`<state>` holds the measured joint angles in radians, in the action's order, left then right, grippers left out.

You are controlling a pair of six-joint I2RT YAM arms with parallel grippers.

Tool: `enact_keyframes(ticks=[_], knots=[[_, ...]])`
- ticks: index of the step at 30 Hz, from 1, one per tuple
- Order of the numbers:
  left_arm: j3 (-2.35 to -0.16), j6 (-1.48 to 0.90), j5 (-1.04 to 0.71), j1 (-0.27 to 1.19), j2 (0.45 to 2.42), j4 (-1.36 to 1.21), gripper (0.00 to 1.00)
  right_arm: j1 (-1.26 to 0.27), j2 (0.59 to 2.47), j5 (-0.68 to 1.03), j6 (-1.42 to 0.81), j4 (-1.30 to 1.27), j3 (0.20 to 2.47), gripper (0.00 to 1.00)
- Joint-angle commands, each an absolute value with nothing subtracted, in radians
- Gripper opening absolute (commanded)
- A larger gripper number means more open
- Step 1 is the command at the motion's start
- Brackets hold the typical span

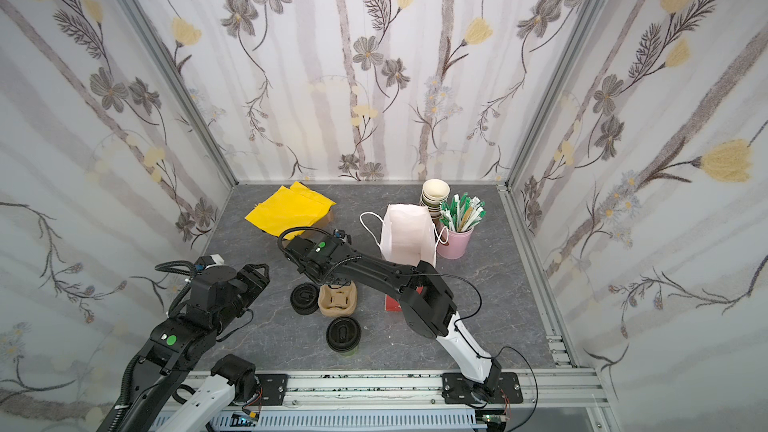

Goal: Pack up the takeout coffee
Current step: 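Lift the cardboard carrier off the stack with the right gripper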

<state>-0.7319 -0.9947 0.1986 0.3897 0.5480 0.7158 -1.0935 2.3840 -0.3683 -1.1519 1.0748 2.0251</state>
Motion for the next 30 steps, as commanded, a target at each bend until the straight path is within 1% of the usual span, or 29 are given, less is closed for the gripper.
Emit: enact_keyframes(ticks=[1, 19, 24, 27, 30], knots=[[-0.734, -0.999, 0.213, 0.388, 0.548, 0.715, 0.65, -1.093, 2.398, -0.367, -1.169, 1.055, 2.033, 0.50], [-0.745, -0.999, 0.221, 0.388, 0.566, 0.716, 0.65, -1.087, 2.422, -0.346, -1.166, 1.034, 2.033, 0.44], [-0.745, -1.000, 0.220, 0.388, 0.571, 0.715, 0.65, -1.085, 2.421, -0.345, -1.163, 1.034, 2.033, 0.41], [-0.745, -1.000, 0.221, 0.388, 0.571, 0.715, 0.65, -1.086, 2.416, -0.348, -1.161, 1.034, 2.033, 0.37], [-0.745, -1.000, 0.221, 0.388, 0.574, 0.715, 0.65, -1.086, 2.407, -0.353, -1.161, 1.036, 2.033, 0.36]])
